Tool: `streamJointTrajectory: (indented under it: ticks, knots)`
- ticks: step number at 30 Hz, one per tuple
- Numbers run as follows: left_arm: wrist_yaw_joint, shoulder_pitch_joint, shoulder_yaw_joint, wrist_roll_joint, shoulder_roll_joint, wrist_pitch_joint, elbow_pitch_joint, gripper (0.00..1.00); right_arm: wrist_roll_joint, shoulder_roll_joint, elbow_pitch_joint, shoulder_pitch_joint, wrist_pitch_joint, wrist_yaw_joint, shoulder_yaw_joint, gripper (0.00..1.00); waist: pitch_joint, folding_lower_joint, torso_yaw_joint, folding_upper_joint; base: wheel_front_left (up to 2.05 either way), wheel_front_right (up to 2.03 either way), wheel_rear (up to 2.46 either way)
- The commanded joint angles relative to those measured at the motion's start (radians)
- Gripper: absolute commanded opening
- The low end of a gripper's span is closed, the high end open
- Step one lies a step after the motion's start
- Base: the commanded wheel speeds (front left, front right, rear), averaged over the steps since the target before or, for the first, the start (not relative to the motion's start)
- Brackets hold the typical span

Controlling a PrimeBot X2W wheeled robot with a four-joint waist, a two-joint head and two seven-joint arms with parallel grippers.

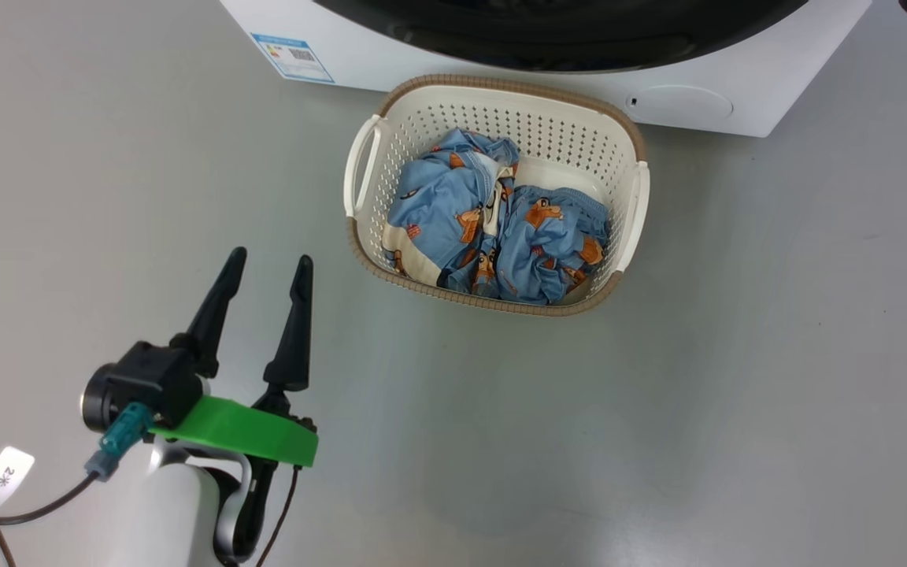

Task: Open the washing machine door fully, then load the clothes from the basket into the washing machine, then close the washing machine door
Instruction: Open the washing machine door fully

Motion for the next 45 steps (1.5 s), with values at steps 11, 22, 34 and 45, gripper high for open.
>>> streamJointTrajectory:
  ticks: [11,22,34,45]
  knots:
    - [0.007,-0.002,0.025,-0.005,0.027,-0.006,-0.031,1.00,-0.050,-0.006,0.076,-0.033,0.095,0.001,-0.043,0.00,-0.026,0.0000,0.010,-0.0001,0.00,0.00,0.00]
    - [0.010,0.008,0.025,-0.005,0.027,-0.006,-0.038,1.00,-0.088,-0.009,0.113,-0.049,0.200,0.001,-0.060,0.00,-0.034,0.0000,0.014,-0.0001,0.00,0.00,0.00]
    - [0.011,0.007,0.033,0.007,0.027,-0.006,-0.059,1.00,-0.110,-0.003,0.115,-0.041,0.335,0.001,-0.041,0.00,-0.039,0.0000,-0.002,-0.0001,0.00,0.00,0.00]
    - [0.013,0.018,0.038,0.016,0.027,-0.006,-0.068,1.00,-0.078,0.048,0.024,0.039,0.510,0.001,0.011,0.00,-0.070,0.0000,-0.018,-0.0001,0.00,0.00,0.00]
